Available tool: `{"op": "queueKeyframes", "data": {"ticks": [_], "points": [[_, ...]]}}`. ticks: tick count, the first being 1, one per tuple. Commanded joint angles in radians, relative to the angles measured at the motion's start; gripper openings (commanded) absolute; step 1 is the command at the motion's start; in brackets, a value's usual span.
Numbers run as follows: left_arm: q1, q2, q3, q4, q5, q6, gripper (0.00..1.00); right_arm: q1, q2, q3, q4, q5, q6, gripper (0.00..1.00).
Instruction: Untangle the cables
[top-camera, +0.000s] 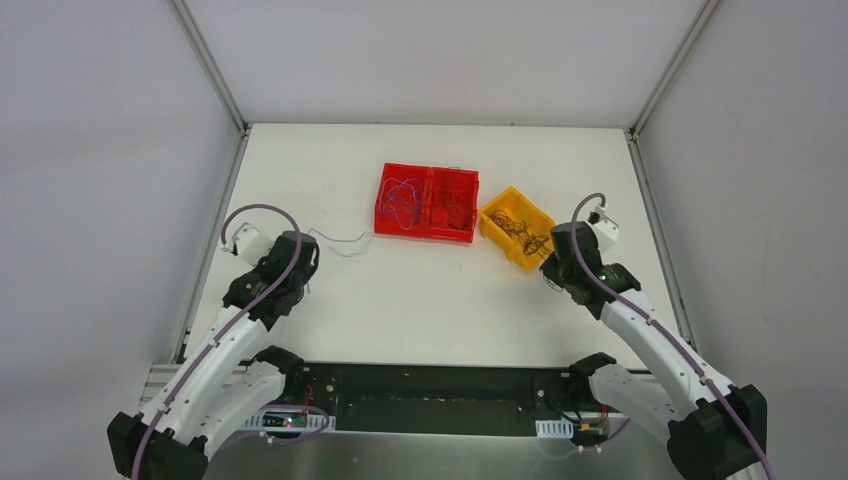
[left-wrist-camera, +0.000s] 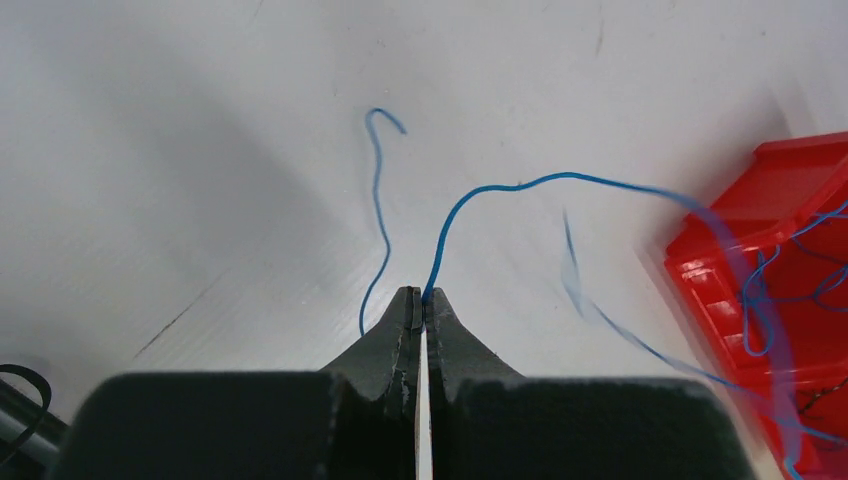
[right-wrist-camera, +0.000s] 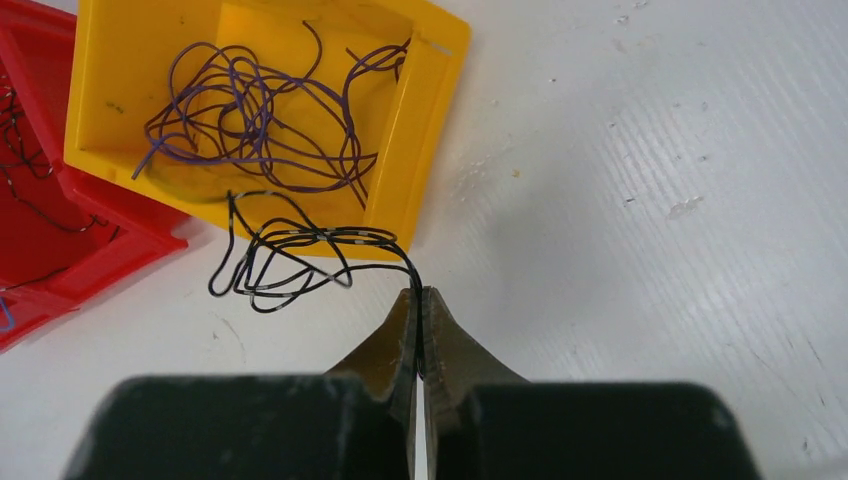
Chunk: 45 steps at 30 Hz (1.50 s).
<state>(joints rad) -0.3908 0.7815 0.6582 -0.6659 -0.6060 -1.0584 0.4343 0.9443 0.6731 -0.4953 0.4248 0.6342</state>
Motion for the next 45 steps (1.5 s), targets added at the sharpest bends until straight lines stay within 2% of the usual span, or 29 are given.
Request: {"op": "queueKeyframes", "data": {"ticks": [1, 5, 7, 12, 19, 23, 30, 32, 36, 41, 42, 43, 44, 45], "points": [[0.007, -0.069, 0.011, -0.064, -0.1, -0.085, 0.0, -0.008, -0.039, 0.0, 0.028, -0.109, -0.072, 0.0], [0.007, -0.067, 0.011, -0.06, -0.094, -0.074, 0.0, -0.007, -0.025, 0.033, 0.097, -0.247, -0.123, 0.0], [0.006, -0.063, 0.012, -0.015, -0.04, -0.014, 0.0, 0.003, 0.009, 0.067, 0.125, -0.303, -0.135, 0.0], [0.005, -0.042, 0.021, 0.046, 0.067, 0.073, 0.0, 0.035, 0.166, 0.194, 0.192, -0.36, -0.101, 0.0], [0.003, -0.071, 0.034, 0.087, 0.159, 0.156, 0.0, 0.11, 0.464, 0.411, 0.289, -0.314, -0.066, 0.0], [0.003, -0.092, 0.038, 0.131, 0.257, 0.222, 0.0, 0.12, 0.644, 0.566, 0.306, -0.269, -0.066, 0.0], [0.002, -0.081, 0.055, 0.174, 0.389, 0.284, 0.0, 0.117, 0.903, 0.809, 0.25, -0.159, -0.09, 0.0], [0.001, -0.066, 0.066, 0.207, 0.47, 0.318, 0.0, 0.115, 0.985, 0.874, 0.234, -0.168, -0.1, 0.0], [-0.009, 0.002, 0.13, 0.25, 0.596, 0.38, 0.0, 0.115, 1.191, 1.073, 0.086, -0.201, -0.102, 0.0], [-0.013, 0.06, 0.246, 0.256, 0.643, 0.454, 0.0, 0.119, 1.211, 1.058, 0.089, -0.211, -0.108, 0.0], [-0.013, 0.07, 0.266, 0.257, 0.645, 0.46, 0.0, 0.119, 1.206, 1.057, 0.085, -0.21, -0.119, 0.05], [-0.013, 0.084, 0.29, 0.258, 0.643, 0.463, 0.0, 0.117, 1.202, 1.06, 0.081, -0.215, -0.137, 0.19], [-0.013, 0.098, 0.31, 0.26, 0.645, 0.463, 0.0, 0.119, 1.192, 1.063, 0.076, -0.22, -0.152, 0.39], [-0.013, 0.114, 0.336, 0.262, 0.648, 0.465, 0.0, 0.119, 1.175, 1.059, 0.078, -0.229, -0.166, 0.49]]}}
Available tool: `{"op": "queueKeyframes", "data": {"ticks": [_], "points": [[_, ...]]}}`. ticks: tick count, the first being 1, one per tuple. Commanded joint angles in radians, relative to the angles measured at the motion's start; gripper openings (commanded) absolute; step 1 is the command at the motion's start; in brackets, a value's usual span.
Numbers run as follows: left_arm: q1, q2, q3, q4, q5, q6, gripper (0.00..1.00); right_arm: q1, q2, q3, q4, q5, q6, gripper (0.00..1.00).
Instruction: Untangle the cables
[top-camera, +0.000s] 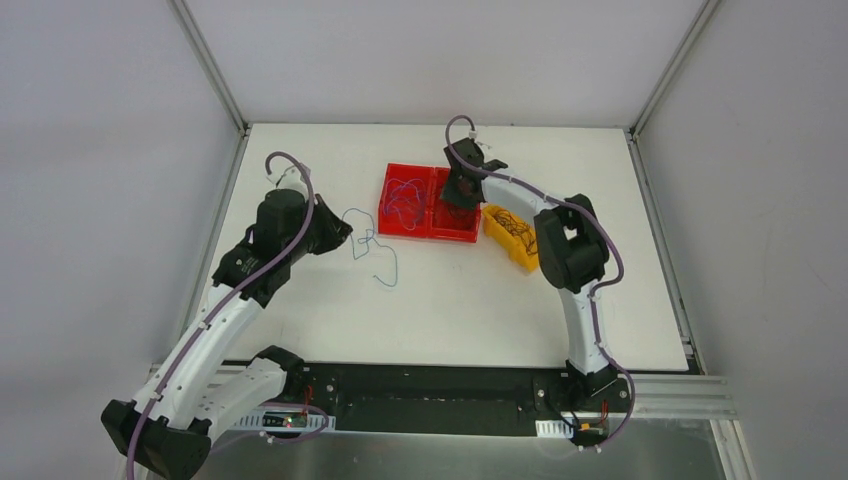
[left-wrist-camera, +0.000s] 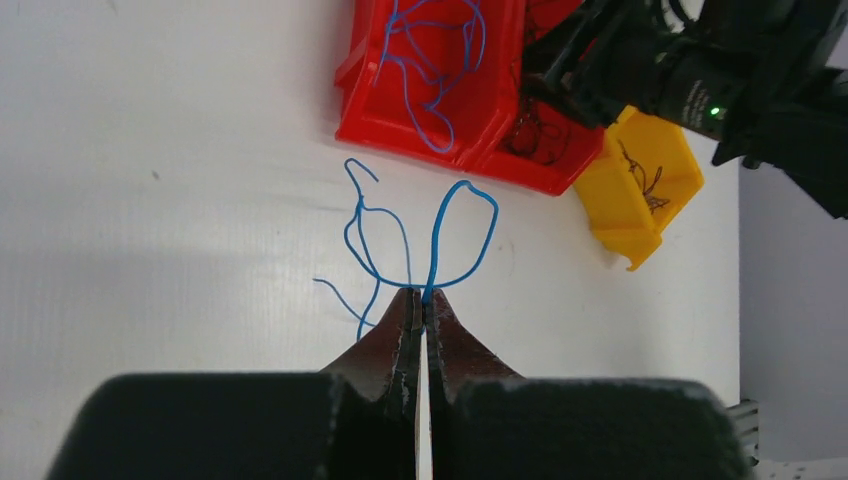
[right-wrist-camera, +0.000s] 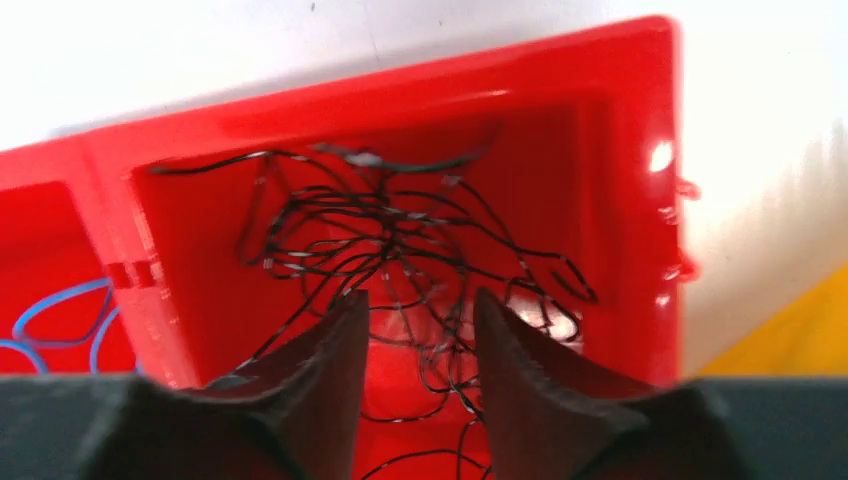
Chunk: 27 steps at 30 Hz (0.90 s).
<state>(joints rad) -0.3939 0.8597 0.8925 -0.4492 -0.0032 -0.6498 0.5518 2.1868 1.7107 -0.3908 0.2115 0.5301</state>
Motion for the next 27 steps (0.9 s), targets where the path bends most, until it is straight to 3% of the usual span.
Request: {"op": "queueKeyframes", "data": {"ticks": [1, 10, 17, 27], "points": [[-0.01, 0.052, 0.127, 0.047, 0.054, 0.059, 0.0, 0.002, -0.086, 0.016, -0.024, -0.023, -0.075, 0.53], [-0.023, 0.22, 0.344, 0.057, 0.123, 0.061, 0.0, 0.0, -0.302, 0.027, -0.069, -0.064, -0.165, 0.54], [-0.028, 0.366, 0.458, 0.13, 0.161, 0.143, 0.0, -0.005, -0.528, -0.118, -0.015, -0.076, -0.191, 0.55], [-0.027, 0.622, 0.628, 0.174, -0.022, 0.307, 0.0, -0.038, -0.809, -0.326, 0.048, -0.08, -0.191, 0.59]]}}
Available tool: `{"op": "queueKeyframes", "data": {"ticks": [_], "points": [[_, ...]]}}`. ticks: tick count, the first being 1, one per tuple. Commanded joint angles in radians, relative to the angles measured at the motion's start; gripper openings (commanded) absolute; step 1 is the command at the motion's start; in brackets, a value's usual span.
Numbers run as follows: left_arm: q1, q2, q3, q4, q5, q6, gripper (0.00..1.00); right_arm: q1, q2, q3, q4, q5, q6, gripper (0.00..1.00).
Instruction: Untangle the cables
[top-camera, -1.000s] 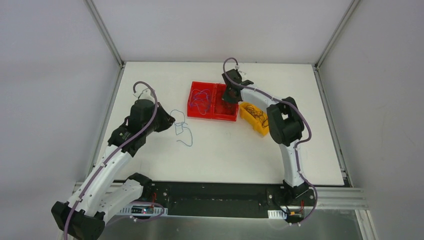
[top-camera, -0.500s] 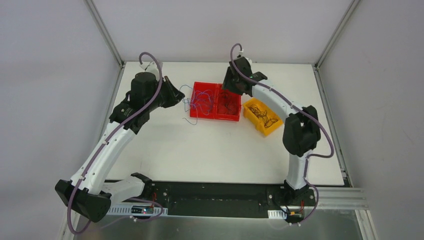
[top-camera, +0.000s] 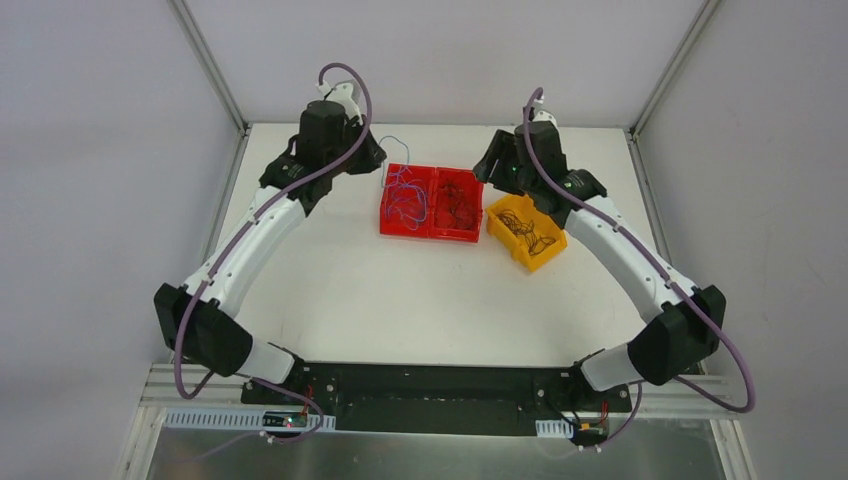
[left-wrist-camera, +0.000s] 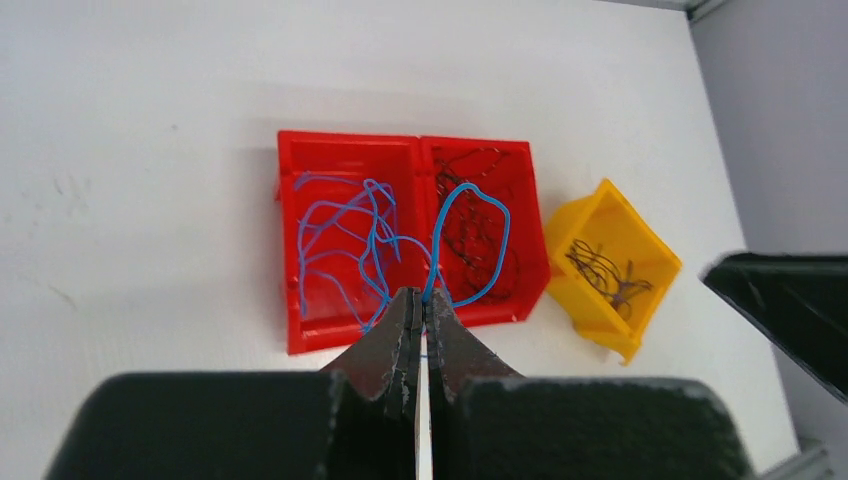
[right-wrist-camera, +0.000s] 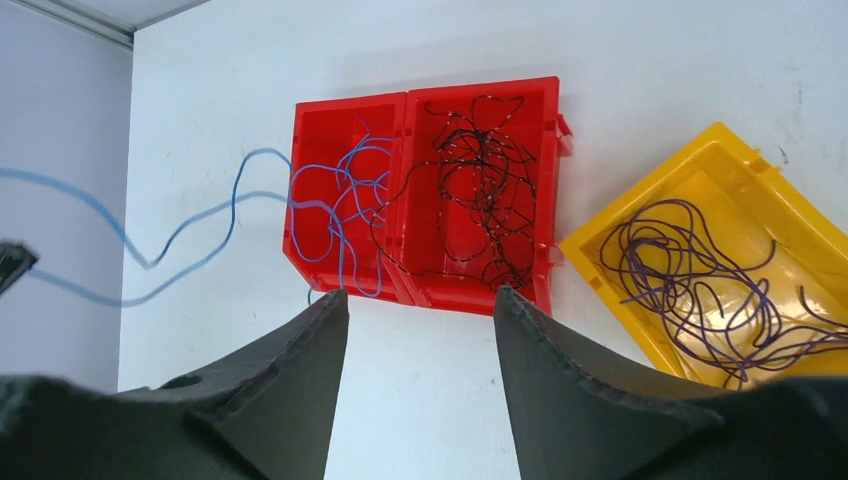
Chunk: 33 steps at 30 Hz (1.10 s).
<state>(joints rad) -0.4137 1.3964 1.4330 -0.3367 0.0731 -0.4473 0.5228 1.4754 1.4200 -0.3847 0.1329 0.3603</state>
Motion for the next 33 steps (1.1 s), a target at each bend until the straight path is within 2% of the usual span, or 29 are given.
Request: {"op": "queueKeyframes", "data": {"ticks": [1, 7, 13, 16, 23, 28, 33], "points": [[-0.005, 0.117, 0.108, 0.068, -0.105, 0.118, 0.0, -0.013, -0.114, -0.04, 0.032, 0.0, -0.026, 0.59], [0.004, 0.296, 0.145, 0.105, -0.151, 0.16, 0.0, -0.029, -0.201, -0.08, 0.009, 0.008, -0.031, 0.59], [0.002, 0.477, 0.146, 0.11, 0.066, 0.08, 0.0, -0.048, -0.259, -0.168, 0.008, 0.013, -0.009, 0.6], [0.0, 0.536, 0.135, 0.098, 0.083, 0.027, 0.0, -0.059, -0.27, -0.201, 0.01, 0.012, -0.002, 0.6], [-0.002, 0.712, 0.278, -0.073, 0.045, -0.003, 0.0, -0.074, -0.304, -0.26, 0.015, 0.003, 0.01, 0.59], [-0.004, 0.751, 0.31, -0.111, 0.039, -0.015, 0.0, -0.081, -0.335, -0.289, 0.004, 0.004, 0.012, 0.59], [-0.003, 0.727, 0.325, -0.149, 0.101, 0.074, 0.02, -0.091, -0.351, -0.3, -0.025, 0.01, 0.008, 0.6]]}}
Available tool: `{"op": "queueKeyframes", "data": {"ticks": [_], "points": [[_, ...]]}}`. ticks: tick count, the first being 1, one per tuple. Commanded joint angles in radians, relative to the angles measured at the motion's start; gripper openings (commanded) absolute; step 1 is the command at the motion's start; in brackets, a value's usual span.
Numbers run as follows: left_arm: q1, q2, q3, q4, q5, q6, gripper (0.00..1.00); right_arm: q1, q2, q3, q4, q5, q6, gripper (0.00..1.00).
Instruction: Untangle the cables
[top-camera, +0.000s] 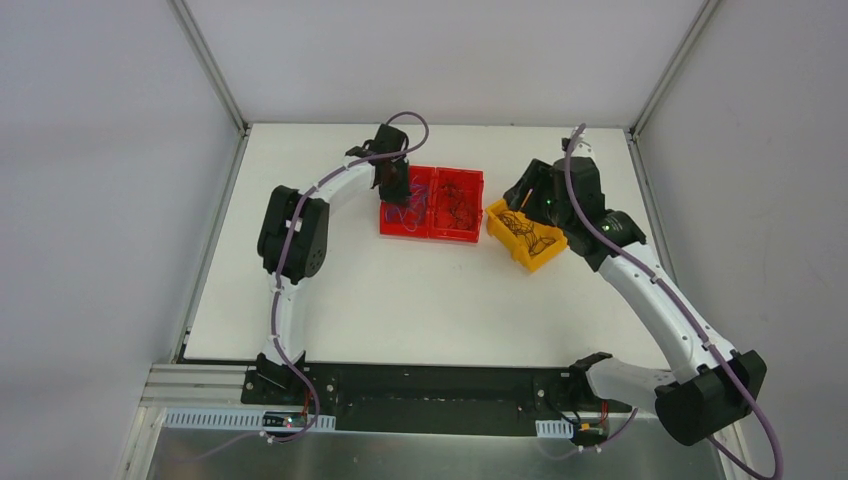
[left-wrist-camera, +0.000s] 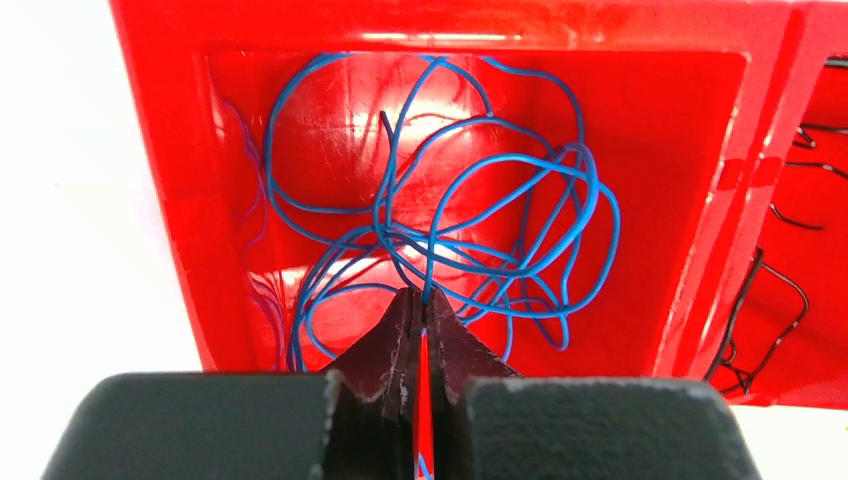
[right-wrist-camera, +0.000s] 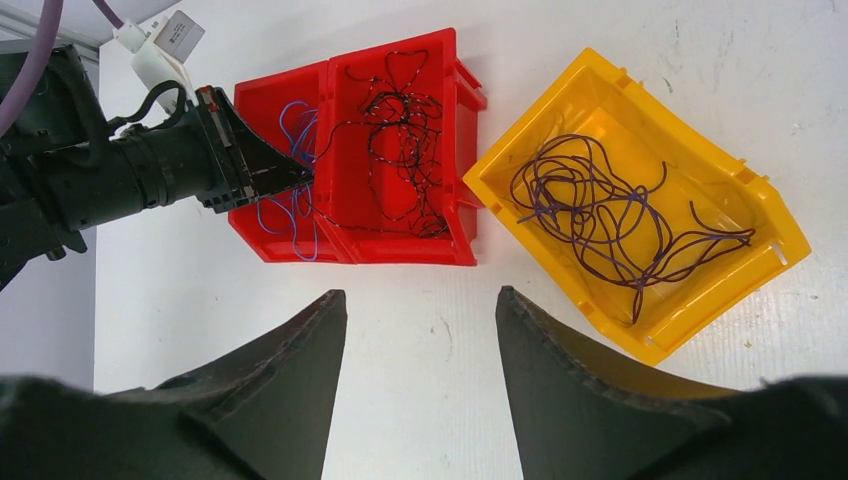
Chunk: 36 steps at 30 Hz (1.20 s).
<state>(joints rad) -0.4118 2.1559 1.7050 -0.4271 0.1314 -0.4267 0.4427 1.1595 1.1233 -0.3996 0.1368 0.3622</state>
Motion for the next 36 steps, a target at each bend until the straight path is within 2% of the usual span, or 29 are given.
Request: {"op": "queueKeyframes", "data": {"ticks": [1, 4, 8, 11, 13, 14, 16, 21, 25, 28, 36], "points": [[-0.006, -0.048, 0.052, -0.067, 0.037, 0.059, 0.05, -0.011, -0.039, -0.007, -0.014, 0.005, 0.007, 0.6], [-0.005, -0.103, 0.041, -0.083, 0.027, 0.07, 0.16, -0.015, -0.052, -0.015, -0.025, 0.007, 0.007, 0.61], [-0.009, -0.196, 0.014, -0.095, 0.023, 0.072, 0.41, -0.018, -0.073, -0.015, -0.044, 0.01, 0.001, 0.63], [-0.011, -0.284, -0.028, -0.095, 0.027, 0.052, 0.6, -0.024, -0.068, 0.009, -0.085, 0.009, -0.018, 0.69], [-0.018, -0.348, -0.06, -0.094, 0.027, 0.051, 0.69, -0.029, -0.063, 0.035, -0.125, 0.007, -0.036, 0.76], [-0.022, -0.382, -0.079, -0.094, 0.021, 0.054, 0.76, -0.03, -0.065, 0.044, -0.14, 0.003, -0.044, 0.78], [-0.025, -0.454, -0.123, -0.094, 0.012, 0.058, 0.98, -0.033, -0.083, 0.045, -0.159, -0.006, -0.058, 0.84], [-0.027, -0.696, -0.333, -0.063, -0.092, -0.014, 0.99, -0.035, -0.174, 0.007, -0.183, -0.017, -0.096, 0.99], [-0.03, -0.869, -0.537, -0.006, -0.166, -0.097, 0.99, -0.035, -0.288, -0.04, -0.179, 0.042, -0.084, 0.99], [-0.032, -1.006, -0.675, 0.05, -0.19, -0.147, 0.99, -0.036, -0.44, -0.128, -0.115, 0.091, -0.081, 0.99], [-0.044, -1.323, -0.943, 0.166, -0.294, -0.254, 0.99, -0.036, -0.71, -0.357, -0.071, 0.195, -0.034, 0.99]]}}
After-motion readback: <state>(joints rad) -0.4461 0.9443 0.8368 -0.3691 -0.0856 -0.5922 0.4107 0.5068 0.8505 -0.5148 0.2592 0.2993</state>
